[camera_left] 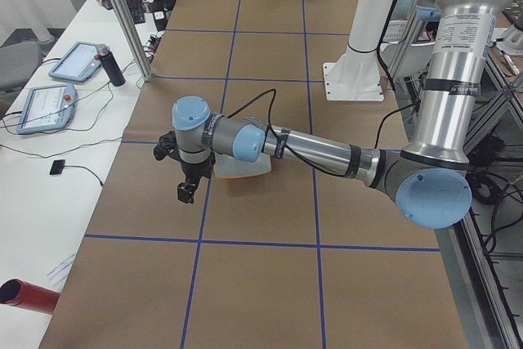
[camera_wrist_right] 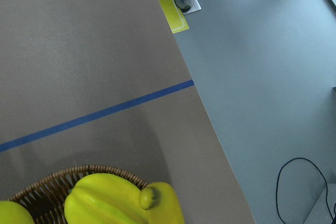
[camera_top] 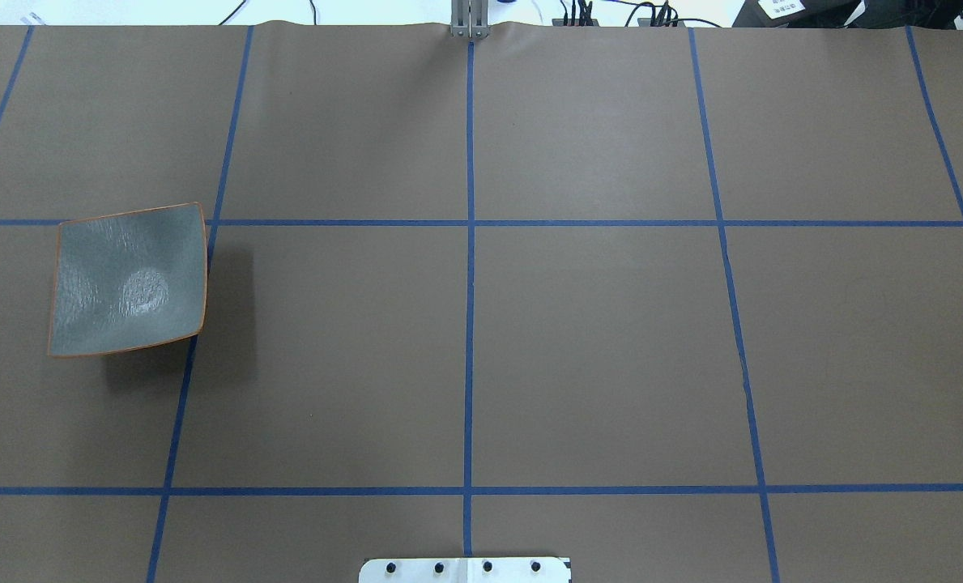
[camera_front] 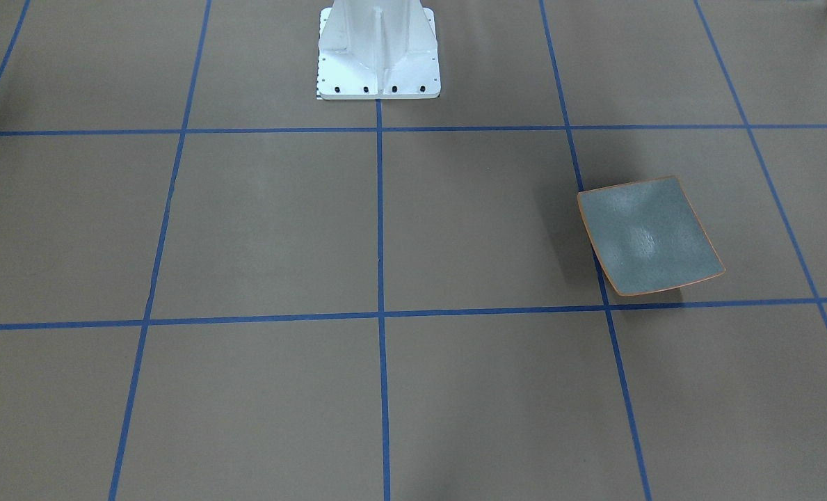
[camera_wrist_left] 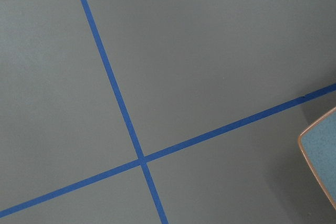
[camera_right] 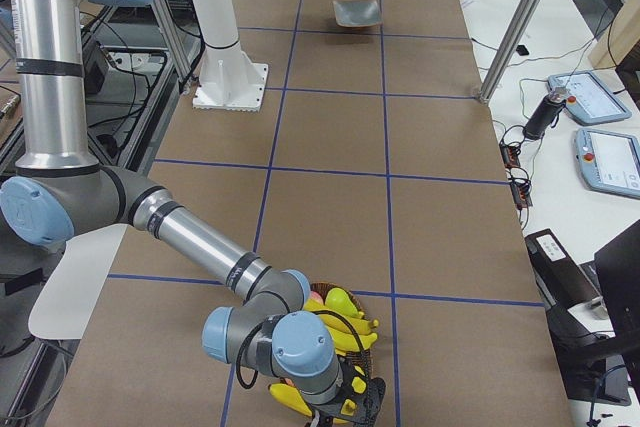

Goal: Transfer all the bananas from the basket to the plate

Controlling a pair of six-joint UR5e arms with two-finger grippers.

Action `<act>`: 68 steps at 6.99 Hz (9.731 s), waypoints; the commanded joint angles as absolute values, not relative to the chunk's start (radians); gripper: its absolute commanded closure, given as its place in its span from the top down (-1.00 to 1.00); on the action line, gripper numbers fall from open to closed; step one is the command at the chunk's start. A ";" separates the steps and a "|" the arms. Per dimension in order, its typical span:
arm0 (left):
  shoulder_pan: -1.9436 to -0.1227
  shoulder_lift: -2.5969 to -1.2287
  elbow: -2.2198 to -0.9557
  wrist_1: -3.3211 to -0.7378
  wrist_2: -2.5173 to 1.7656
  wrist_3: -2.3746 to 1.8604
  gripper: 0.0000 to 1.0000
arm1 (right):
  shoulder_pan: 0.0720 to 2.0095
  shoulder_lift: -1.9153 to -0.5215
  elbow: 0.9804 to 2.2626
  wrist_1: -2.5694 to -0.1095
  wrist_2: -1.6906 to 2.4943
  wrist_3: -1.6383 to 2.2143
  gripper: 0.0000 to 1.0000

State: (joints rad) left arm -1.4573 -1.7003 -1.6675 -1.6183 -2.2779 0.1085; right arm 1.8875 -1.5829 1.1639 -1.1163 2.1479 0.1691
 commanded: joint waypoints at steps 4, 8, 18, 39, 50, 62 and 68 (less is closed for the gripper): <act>-1.457 -1.700 -1.667 -1.618 -2.279 0.107 1.00 | 1.799 -1.568 1.129 -1.117 2.148 0.170 1.00; -1.456 -1.698 -1.667 -1.618 -2.279 0.107 1.00 | 1.749 -1.566 1.088 -1.114 2.135 0.169 1.00; -1.454 -1.698 -1.663 -1.620 -2.279 0.109 1.00 | 1.700 -1.499 0.980 -1.074 2.088 0.169 1.00; -1.454 -1.695 -1.672 -1.620 -2.281 0.110 1.00 | 1.700 -1.499 1.012 -1.075 2.079 0.155 -1.00; -1.451 -1.722 -1.677 -1.646 -2.283 0.031 1.00 | 1.822 -1.310 1.460 -1.690 2.305 0.123 -1.00; -0.948 -2.189 -1.781 -1.921 -2.283 -1.503 0.99 | 0.889 -0.898 1.850 -1.625 2.337 1.469 -1.00; -0.783 -2.310 -1.781 -2.138 -2.267 -1.951 0.99 | 0.857 -0.910 1.841 -1.418 2.296 1.594 -1.00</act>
State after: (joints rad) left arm -0.8103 -2.2862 -1.7818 -2.1361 -2.2687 -1.9249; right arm 0.8512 -0.9079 1.8416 -1.4431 2.2954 1.5846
